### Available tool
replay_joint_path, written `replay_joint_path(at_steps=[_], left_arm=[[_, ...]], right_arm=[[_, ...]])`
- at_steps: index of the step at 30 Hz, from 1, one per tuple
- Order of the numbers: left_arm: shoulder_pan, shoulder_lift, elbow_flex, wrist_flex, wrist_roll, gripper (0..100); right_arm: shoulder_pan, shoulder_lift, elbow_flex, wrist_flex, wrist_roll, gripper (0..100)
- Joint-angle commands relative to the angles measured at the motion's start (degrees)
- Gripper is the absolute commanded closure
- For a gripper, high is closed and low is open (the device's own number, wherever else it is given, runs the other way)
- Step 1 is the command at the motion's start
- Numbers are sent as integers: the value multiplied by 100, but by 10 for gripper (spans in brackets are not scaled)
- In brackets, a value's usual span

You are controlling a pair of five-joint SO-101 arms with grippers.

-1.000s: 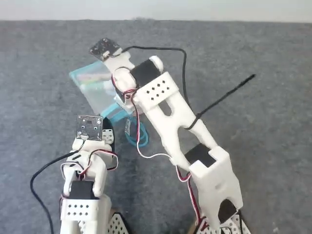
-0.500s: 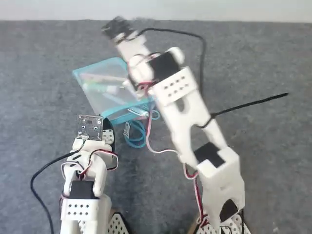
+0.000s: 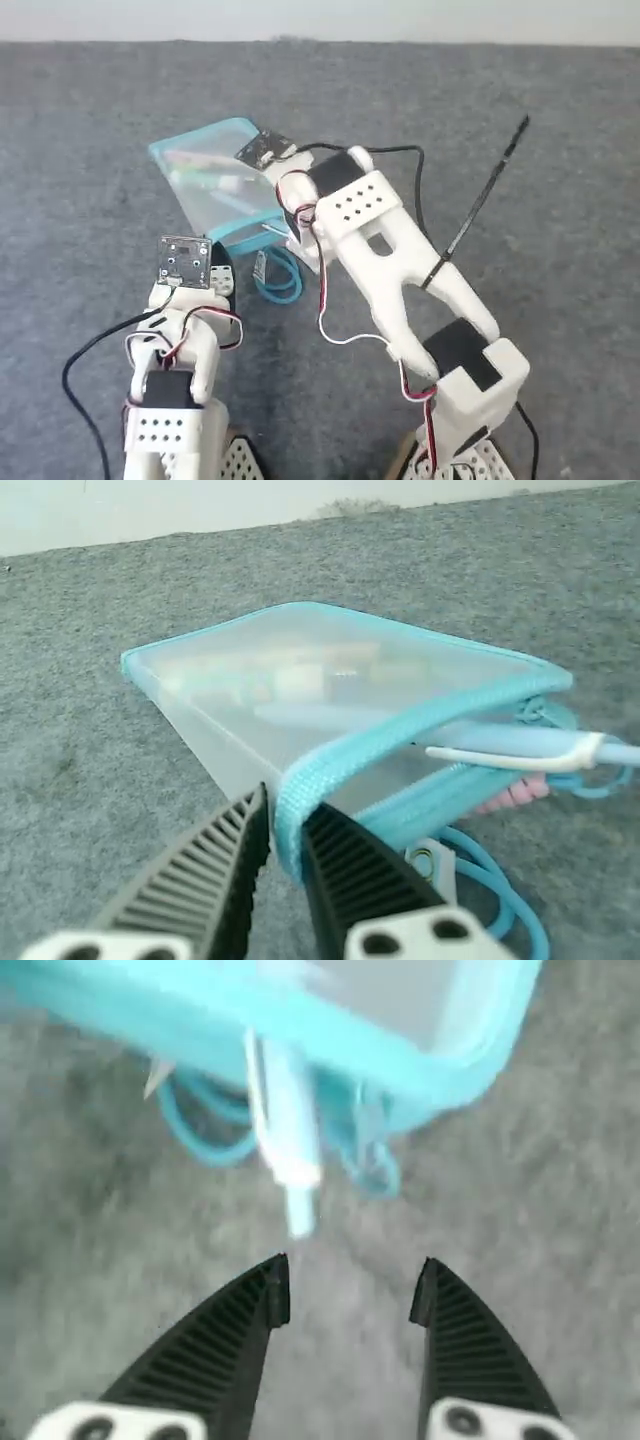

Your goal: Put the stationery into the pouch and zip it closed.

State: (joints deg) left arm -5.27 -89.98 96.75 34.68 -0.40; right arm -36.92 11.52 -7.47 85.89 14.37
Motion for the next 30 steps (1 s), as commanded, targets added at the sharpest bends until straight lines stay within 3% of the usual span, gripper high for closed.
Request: replay_joint_path(at_steps=[1,11,22,30], left_arm=[[26,-88,-127,-141,-53,987],[26,-88,-127,-141,-53,987],[26,-88,-136,-149,-53,987],[18,-88,-136,-141,-53,987]], right_arm=[[-57,-435,18,-681,-185,802],[-145,-435,35,-2114,-167,801],[-418,-2000,-18,-655,-167,801],[-303,-2563,765,-1024,-167,801]])
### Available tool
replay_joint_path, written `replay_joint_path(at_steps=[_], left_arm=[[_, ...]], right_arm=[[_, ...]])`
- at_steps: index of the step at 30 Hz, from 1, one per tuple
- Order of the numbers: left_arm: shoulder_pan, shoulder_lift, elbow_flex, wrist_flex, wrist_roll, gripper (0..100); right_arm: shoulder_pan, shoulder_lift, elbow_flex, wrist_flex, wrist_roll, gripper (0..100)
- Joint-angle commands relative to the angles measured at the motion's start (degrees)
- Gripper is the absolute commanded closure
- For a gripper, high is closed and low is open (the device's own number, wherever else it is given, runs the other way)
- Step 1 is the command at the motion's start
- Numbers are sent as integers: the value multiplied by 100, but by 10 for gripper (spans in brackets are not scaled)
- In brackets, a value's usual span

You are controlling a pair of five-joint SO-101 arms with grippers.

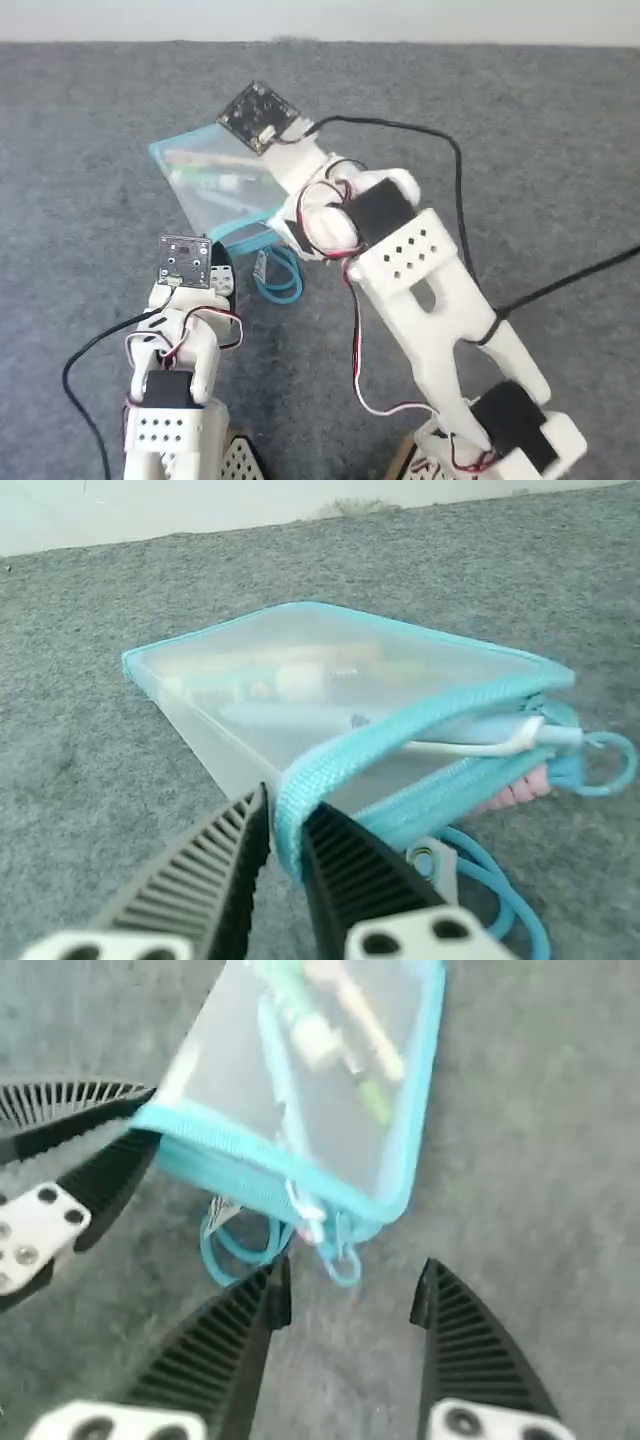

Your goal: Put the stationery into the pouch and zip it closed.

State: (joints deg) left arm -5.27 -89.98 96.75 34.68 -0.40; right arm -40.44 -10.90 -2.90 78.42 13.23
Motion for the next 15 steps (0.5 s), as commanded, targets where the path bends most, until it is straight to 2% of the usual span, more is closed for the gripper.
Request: replay_joint_path(at_steps=[1,9,15], left_arm=[[18,-88,-136,-141,-53,987],[18,-88,-127,-141,-53,987],[26,-88,-127,-141,-53,987]], right_arm=[[31,-321,563,-462,-53,801],[22,-312,2084,-1974,-53,803],[31,259,1969,-2264,9,804]])
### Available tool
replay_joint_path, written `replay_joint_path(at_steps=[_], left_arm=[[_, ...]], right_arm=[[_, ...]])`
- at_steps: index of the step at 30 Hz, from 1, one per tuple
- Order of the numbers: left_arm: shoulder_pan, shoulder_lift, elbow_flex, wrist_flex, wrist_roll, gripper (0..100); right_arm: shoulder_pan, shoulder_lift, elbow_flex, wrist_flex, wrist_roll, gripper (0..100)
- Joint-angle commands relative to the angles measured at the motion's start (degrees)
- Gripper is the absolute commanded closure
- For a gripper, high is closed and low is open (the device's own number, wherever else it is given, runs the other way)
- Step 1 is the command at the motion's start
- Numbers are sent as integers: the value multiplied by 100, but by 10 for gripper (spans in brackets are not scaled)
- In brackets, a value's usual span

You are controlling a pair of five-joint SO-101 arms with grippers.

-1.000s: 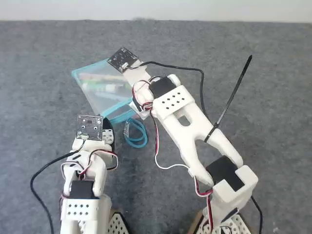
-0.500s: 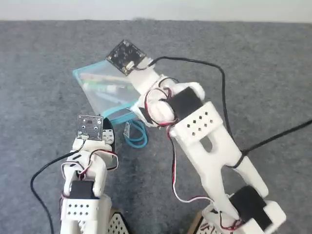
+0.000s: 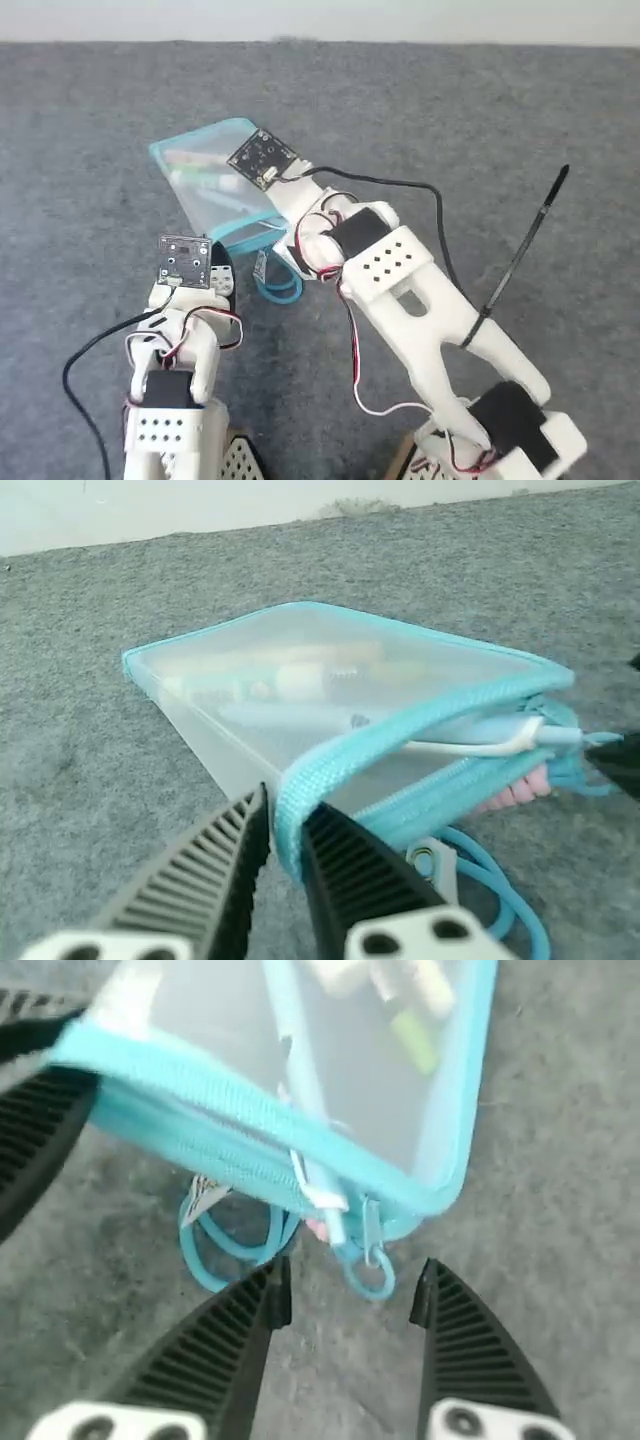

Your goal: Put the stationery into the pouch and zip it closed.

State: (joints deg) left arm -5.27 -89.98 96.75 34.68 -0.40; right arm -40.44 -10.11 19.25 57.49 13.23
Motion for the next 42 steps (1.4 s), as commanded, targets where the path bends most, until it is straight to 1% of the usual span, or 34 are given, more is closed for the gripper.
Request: replay_joint_path(at_steps=[1,8,12,15,20,22,24,27,30,38,42], left_arm=[[26,-88,-127,-141,-53,987],[26,-88,-136,-141,-53,987],[26,-88,-136,-141,-53,987],[26,-88,-136,-141,-53,987],[26,-88,-136,-141,-53,987],[26,-88,-136,-141,-53,987],[26,-88,-127,-141,-53,987],[26,-88,-119,-141,-53,987],[18,-88,-119,-141,-53,987],[18,-88,-110,-141,-53,987],[18,-88,-110,-141,-53,987]], right_arm=[[31,330,-360,-198,0,804],[13,1182,-1134,-224,-18,803],[40,1305,-1398,-163,-26,802],[48,954,-1407,145,-26,802],[4,-75,-1389,752,-35,801],[48,-479,-1231,804,-44,801],[57,-848,-870,673,-44,801],[31,-1279,-132,198,-44,804],[57,-1437,396,-198,-26,804],[57,-884,527,-470,-26,804],[242,-505,519,-752,-18,804]])
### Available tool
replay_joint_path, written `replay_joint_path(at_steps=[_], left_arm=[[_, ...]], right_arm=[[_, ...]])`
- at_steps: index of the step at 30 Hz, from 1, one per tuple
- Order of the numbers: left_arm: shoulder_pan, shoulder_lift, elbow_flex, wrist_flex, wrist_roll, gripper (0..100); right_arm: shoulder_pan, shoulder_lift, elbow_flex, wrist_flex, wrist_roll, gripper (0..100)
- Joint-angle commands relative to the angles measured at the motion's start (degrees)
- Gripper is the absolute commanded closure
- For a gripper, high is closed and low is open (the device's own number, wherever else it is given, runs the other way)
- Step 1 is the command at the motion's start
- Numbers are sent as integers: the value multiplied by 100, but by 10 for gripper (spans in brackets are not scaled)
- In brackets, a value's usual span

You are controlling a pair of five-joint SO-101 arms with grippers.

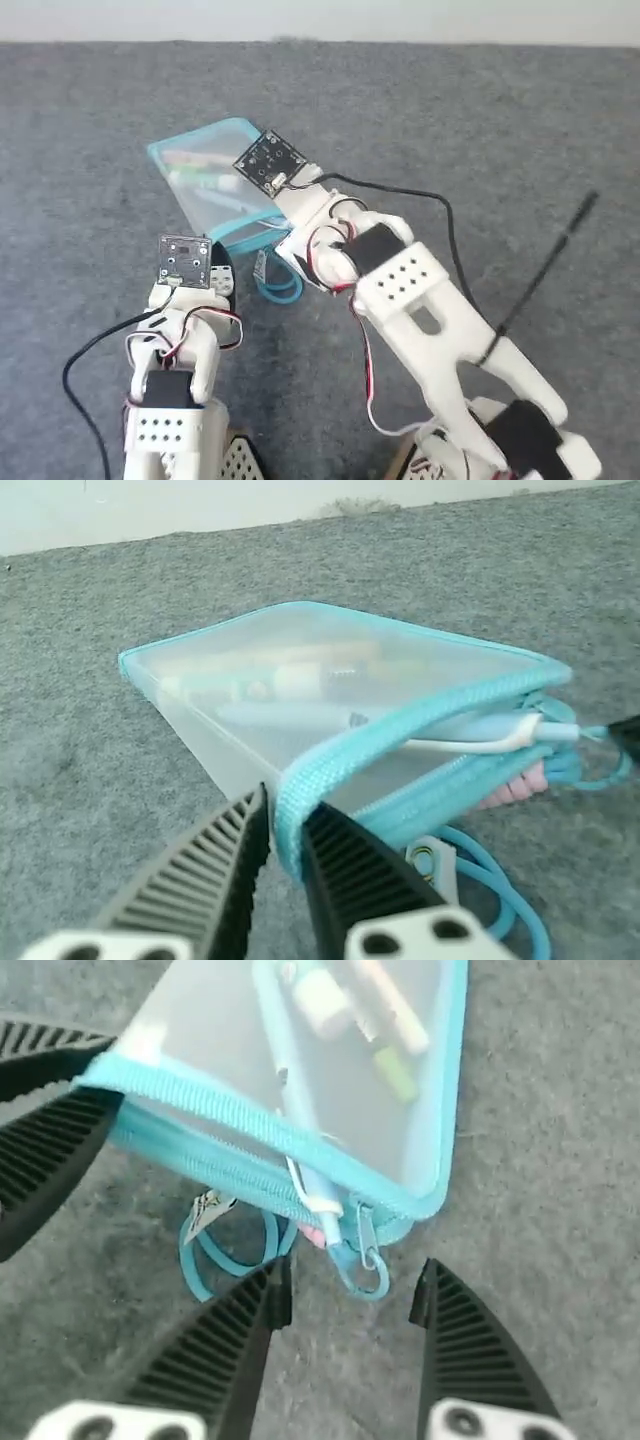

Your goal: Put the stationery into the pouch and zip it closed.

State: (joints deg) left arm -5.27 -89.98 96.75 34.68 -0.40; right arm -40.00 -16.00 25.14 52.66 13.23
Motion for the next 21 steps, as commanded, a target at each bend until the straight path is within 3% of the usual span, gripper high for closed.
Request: replay_joint_path(at_steps=[1,14,21], left_arm=[[18,-88,-110,-141,-53,987],[18,-88,-119,-141,-53,987],[18,-88,-127,-141,-53,987]], right_arm=[[268,163,-70,-338,-9,804],[435,453,-88,-637,-18,804],[-154,470,-97,-637,-18,804]])
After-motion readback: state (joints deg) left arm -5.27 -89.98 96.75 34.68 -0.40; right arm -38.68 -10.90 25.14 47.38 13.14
